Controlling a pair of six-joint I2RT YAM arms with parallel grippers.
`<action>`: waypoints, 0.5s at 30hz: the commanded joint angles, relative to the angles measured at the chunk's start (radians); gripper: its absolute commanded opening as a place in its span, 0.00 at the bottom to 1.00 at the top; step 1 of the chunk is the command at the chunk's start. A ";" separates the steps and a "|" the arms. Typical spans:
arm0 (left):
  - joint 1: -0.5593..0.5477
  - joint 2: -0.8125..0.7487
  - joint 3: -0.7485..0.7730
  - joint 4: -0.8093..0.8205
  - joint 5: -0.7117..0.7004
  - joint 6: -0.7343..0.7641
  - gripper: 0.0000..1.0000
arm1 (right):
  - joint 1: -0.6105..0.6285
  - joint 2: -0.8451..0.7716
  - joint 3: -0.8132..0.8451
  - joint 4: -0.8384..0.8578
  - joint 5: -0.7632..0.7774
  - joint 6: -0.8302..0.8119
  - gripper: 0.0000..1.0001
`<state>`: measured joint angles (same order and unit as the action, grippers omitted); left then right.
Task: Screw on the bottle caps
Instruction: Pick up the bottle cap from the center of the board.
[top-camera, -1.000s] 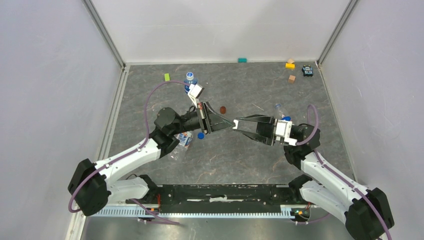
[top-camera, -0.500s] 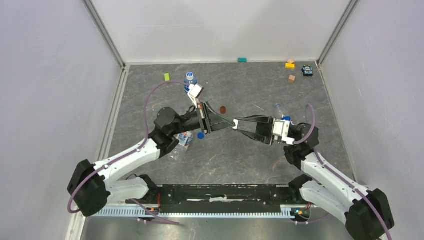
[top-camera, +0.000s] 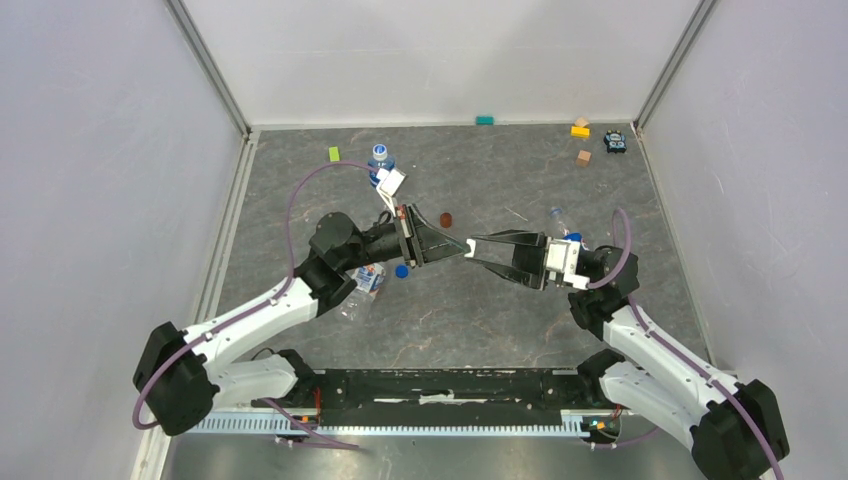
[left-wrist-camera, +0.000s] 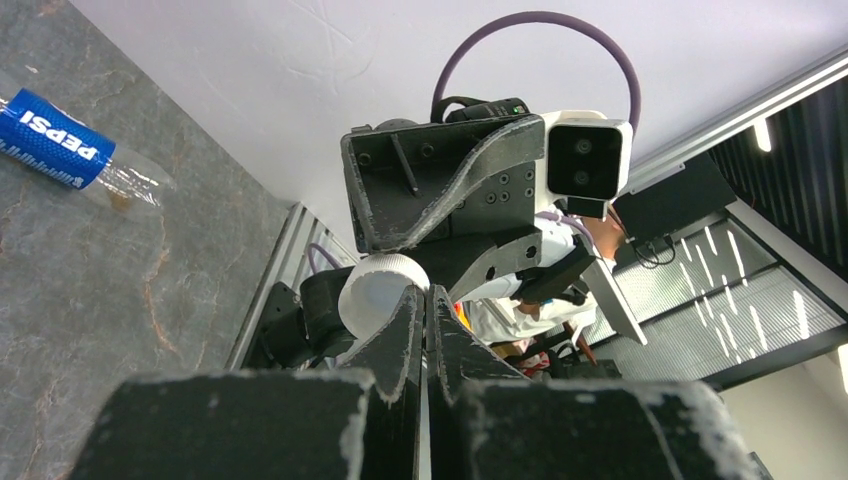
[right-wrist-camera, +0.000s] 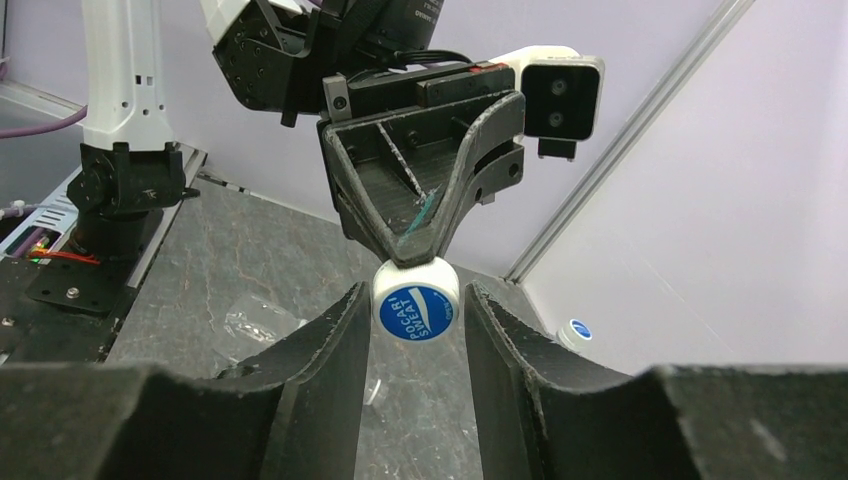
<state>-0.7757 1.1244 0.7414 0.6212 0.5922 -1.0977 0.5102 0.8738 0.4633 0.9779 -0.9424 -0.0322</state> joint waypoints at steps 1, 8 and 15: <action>-0.003 -0.038 0.041 0.004 -0.010 0.040 0.02 | 0.002 -0.008 0.037 -0.013 0.009 -0.024 0.45; -0.004 -0.038 0.041 0.003 -0.009 0.041 0.02 | 0.001 -0.017 0.038 -0.019 0.015 -0.028 0.45; -0.004 -0.025 0.039 0.000 -0.007 0.038 0.02 | 0.002 -0.006 0.041 0.022 0.010 0.005 0.45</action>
<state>-0.7757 1.1057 0.7414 0.6144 0.5846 -1.0924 0.5102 0.8696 0.4633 0.9558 -0.9401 -0.0486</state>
